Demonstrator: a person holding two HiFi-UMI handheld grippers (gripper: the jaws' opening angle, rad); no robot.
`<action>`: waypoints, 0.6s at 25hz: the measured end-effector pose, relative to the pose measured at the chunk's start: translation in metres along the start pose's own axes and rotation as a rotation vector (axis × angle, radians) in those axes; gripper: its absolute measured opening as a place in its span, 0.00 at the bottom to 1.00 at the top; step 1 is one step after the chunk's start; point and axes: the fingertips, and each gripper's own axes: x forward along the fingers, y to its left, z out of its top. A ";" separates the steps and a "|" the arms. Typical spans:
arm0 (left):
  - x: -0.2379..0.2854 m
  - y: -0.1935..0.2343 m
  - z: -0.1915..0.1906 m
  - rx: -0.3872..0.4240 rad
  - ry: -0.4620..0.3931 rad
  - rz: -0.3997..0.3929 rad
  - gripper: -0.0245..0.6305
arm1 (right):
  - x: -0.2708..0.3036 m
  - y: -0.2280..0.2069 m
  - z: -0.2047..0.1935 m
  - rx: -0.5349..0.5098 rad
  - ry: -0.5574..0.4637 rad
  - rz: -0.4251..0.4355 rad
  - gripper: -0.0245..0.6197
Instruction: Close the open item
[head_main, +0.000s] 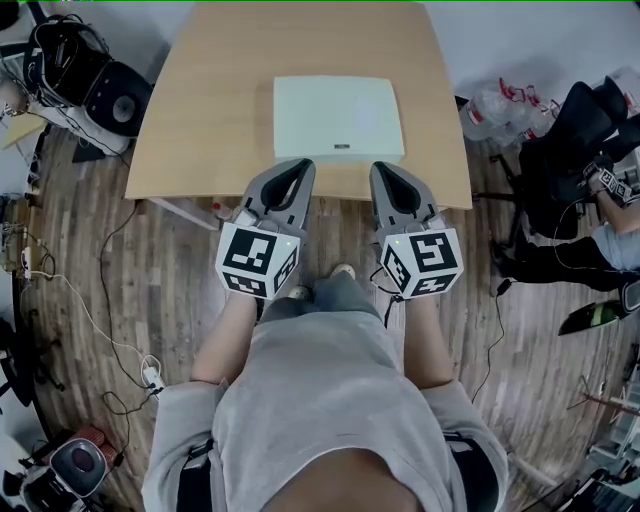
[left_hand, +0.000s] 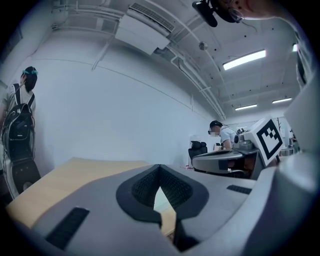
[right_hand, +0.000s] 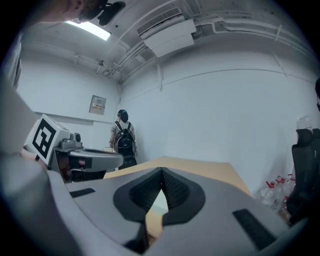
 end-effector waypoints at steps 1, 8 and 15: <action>-0.003 -0.001 0.003 0.007 -0.008 0.000 0.06 | -0.004 0.002 0.005 -0.006 -0.012 -0.003 0.05; -0.013 -0.009 0.017 0.022 -0.042 0.018 0.06 | -0.029 -0.001 0.027 -0.016 -0.087 -0.009 0.05; -0.025 -0.040 0.031 0.004 -0.090 0.036 0.06 | -0.067 -0.005 0.037 -0.028 -0.126 0.010 0.05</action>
